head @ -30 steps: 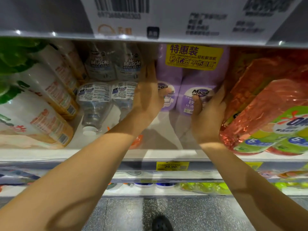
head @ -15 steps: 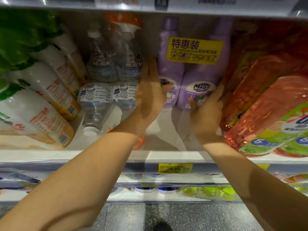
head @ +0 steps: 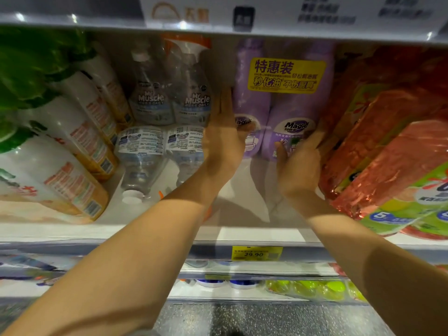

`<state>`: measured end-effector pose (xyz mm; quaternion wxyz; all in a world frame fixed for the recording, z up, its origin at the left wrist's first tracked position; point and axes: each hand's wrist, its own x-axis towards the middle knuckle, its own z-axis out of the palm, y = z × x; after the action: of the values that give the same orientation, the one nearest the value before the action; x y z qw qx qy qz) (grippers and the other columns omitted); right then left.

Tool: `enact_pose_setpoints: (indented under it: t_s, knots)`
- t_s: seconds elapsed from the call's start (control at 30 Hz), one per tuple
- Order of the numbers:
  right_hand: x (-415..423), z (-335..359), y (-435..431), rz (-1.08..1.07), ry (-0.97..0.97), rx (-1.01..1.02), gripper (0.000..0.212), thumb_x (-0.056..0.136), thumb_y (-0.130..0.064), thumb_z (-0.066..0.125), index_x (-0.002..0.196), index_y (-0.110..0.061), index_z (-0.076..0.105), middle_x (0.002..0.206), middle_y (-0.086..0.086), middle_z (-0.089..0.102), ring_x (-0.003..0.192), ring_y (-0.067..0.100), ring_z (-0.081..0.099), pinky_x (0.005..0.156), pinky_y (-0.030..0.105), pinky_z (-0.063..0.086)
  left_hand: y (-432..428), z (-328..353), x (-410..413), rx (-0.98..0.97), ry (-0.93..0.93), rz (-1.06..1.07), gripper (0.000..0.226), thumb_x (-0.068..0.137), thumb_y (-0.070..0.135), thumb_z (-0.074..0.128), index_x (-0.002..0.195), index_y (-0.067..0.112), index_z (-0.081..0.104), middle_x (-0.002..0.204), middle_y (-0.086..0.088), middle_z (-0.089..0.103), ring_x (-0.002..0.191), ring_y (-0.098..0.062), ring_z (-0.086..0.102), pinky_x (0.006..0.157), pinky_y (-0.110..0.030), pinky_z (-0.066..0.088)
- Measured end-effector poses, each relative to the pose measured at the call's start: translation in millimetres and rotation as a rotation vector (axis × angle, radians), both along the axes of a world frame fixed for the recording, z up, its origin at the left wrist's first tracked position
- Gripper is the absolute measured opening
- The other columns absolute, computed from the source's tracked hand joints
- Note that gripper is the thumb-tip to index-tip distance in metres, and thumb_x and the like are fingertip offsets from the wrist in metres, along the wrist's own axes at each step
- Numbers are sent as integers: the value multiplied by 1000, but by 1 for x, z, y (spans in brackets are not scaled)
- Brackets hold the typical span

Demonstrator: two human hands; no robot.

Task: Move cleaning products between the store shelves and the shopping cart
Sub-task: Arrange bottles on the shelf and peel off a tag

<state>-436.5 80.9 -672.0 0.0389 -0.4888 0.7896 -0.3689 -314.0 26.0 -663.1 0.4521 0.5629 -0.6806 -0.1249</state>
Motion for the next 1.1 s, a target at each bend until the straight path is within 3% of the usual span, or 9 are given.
enact_pose_setpoints:
  t_s: [0.07, 0.17, 0.3, 0.37, 0.43, 0.53, 0.7, 0.9, 1.1]
  knots:
    - [6, 5, 4, -5, -61, -6, 90, 90, -33, 66, 149, 6, 11, 152, 33, 15, 143, 44, 15, 113, 34, 10, 2, 1, 7, 5, 42, -81, 82, 75, 16, 80, 142, -2, 36, 144, -22, 42, 127, -34, 46, 103, -28, 37]
    - [17, 8, 11, -26, -175, 2, 84, 83, -27, 74, 144, 4, 25, 141, 28, 36, 131, 40, 34, 104, 32, 19, 4, -2, 21, 33, 117, -201, 97, 71, 26, 77, 147, -4, 24, 150, -25, 32, 137, -36, 36, 112, -46, 33]
    - [41, -2, 26, 252, -426, 80, 28, 80, -24, 74, 102, -14, 59, 90, 4, 58, 89, 24, 55, 85, 37, 46, 23, 2, 53, 14, 114, -196, 79, 76, 29, 70, 140, -6, 39, 141, -24, 43, 132, -26, 40, 110, -19, 26]
    - [51, -3, 34, 382, -460, 191, 15, 87, -22, 68, 97, -13, 62, 81, 4, 59, 81, 22, 55, 77, 32, 44, 41, 4, 76, 48, 102, -138, 62, 80, 31, 67, 132, 1, 50, 131, -14, 51, 123, -25, 48, 105, -26, 36]
    - [62, 1, 40, 463, -423, 281, 24, 93, -24, 62, 114, -14, 59, 78, 2, 58, 80, 20, 54, 69, 25, 35, 59, -2, 103, 65, -50, -64, 41, 85, 13, 65, 124, 4, 58, 123, -13, 55, 114, -29, 54, 97, -31, 40]
    - [78, 6, 44, 516, -412, 379, 33, 96, -29, 56, 126, -16, 49, 83, 1, 57, 85, 20, 54, 66, 21, 30, 83, -17, 140, 78, -256, -24, 37, 81, 1, 61, 118, 3, 63, 122, -21, 57, 107, -37, 59, 91, -31, 43]
    - [109, 4, 48, 577, -414, 511, 35, 96, -38, 55, 117, -19, 34, 100, 3, 60, 98, 27, 59, 73, 24, 35, 109, -30, 175, 123, -293, -23, 50, 83, 35, 45, 122, 8, 61, 132, -18, 51, 121, -36, 52, 101, -43, 45]
    - [127, -4, 45, 486, -416, 499, 68, 85, -45, 66, 131, -18, 24, 120, 11, 62, 107, 34, 59, 95, 46, 47, 119, -43, 185, 228, -335, -93, 50, 89, 36, 39, 129, 10, 54, 141, -16, 44, 125, -38, 47, 103, -47, 44]
    - [123, -1, 65, 652, -526, 385, 103, 47, -48, 88, 134, -40, 33, 121, -2, 56, 107, 14, 58, 92, 33, 51, 126, -40, 182, 302, -170, -130, 72, 71, 32, 57, 141, 30, 38, 153, -8, 24, 138, -22, 29, 110, -26, 32]
